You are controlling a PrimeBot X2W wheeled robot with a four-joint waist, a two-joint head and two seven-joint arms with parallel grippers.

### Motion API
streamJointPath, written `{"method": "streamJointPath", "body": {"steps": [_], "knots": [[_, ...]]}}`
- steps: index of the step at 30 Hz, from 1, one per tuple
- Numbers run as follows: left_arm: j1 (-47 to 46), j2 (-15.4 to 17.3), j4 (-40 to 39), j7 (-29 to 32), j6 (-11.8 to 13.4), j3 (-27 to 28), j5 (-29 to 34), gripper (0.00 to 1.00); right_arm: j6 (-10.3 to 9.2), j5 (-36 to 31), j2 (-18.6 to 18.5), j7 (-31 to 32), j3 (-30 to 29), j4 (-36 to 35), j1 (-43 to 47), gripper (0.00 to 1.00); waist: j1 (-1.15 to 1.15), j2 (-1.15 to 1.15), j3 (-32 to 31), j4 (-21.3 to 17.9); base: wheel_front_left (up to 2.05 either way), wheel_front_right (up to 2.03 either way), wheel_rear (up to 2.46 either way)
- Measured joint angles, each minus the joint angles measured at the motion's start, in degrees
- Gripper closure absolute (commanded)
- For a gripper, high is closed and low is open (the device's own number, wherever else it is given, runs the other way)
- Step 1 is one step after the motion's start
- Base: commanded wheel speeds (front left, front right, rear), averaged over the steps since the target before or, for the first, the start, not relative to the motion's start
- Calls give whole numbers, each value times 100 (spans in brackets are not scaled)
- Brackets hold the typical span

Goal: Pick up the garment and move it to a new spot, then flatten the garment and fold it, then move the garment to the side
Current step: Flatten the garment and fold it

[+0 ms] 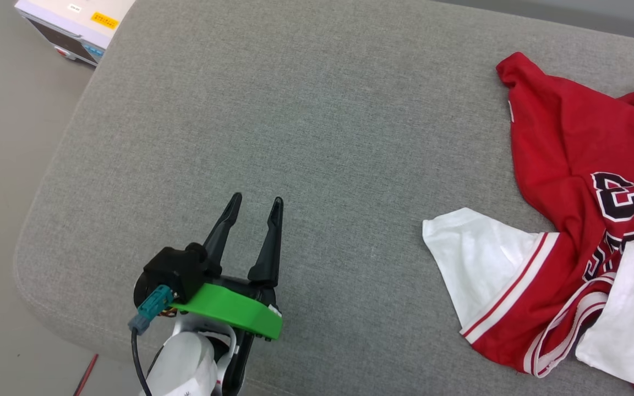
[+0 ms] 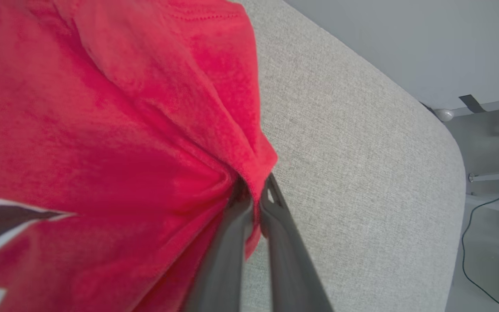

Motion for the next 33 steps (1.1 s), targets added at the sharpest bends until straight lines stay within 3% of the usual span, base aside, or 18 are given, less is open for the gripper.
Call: {"method": "streamJointPath", "body": {"steps": [8,16,24,33], "knots": [[-47,-1,79,0,-20,69,74,0,0,-194,627,-938,-460,259,39,0,0,0,-156,-188,0,0,0],[-6,-2,147,0,-42,121,116,0,0,-85,942,-1734,-688,-242,322,0,0,0,-549,-454,0,0,0],[184,-4,142,-1,-42,136,113,0,-1,130,1448,-2665,-1394,-1985,1820,0,-1,0,-1023,-918,0,0,0],[287,-12,80,0,-42,143,66,0,-1,-145,2626,-3340,-2274,-3648,3435,0,-1,0,-1312,-1255,0,0,0]]}}
